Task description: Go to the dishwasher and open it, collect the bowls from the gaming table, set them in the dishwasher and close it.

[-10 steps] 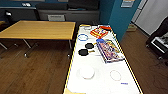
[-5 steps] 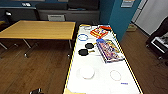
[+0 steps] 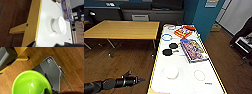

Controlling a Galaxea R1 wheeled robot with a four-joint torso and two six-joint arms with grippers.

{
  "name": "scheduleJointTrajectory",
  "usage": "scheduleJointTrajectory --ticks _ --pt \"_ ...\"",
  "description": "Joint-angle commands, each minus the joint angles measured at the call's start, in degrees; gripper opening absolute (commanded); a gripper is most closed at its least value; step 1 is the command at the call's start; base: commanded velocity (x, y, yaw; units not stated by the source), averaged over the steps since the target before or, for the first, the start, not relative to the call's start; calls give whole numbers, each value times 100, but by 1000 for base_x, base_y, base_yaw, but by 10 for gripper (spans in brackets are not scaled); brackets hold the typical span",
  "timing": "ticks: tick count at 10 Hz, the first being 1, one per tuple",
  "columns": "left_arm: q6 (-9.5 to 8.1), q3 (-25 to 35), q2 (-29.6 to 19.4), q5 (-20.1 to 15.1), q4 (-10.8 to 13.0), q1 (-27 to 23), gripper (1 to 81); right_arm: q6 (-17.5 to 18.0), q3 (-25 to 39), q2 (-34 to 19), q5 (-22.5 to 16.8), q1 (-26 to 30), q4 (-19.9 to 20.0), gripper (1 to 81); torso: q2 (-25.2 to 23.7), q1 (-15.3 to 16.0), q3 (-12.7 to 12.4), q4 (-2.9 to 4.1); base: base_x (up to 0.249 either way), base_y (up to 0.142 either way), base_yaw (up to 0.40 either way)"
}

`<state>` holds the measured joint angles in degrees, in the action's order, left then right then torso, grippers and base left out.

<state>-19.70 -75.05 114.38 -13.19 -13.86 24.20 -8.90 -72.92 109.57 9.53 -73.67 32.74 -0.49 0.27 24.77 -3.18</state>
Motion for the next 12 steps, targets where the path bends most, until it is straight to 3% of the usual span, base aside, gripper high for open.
scheduleJointTrajectory --ticks 1,2,5,7,12 --pt "-331 -563 523 -799 -504 -965 811 11 17 -310 -435 163 -75 10 0 0 0 0 0 0 0" --pt "-429 -661 727 -799 -504 -1044 811 2 -28 -249 -435 172 -75 10 0 0 0 0 0 0 0" --pt "-447 -1362 1472 -816 -504 -1088 811 2 -54 -161 -435 207 -75 10 2 2 2 0 0 0 0" --pt "-588 -1914 1963 -1122 -504 -1236 811 2 -54 -143 -435 242 -75 10 2 2 2 0 0 0 0" --pt "-596 -2883 2729 -1616 -442 -1527 811 2 -221 15 -452 295 -58 10 2 2 6 0 0 0 0"
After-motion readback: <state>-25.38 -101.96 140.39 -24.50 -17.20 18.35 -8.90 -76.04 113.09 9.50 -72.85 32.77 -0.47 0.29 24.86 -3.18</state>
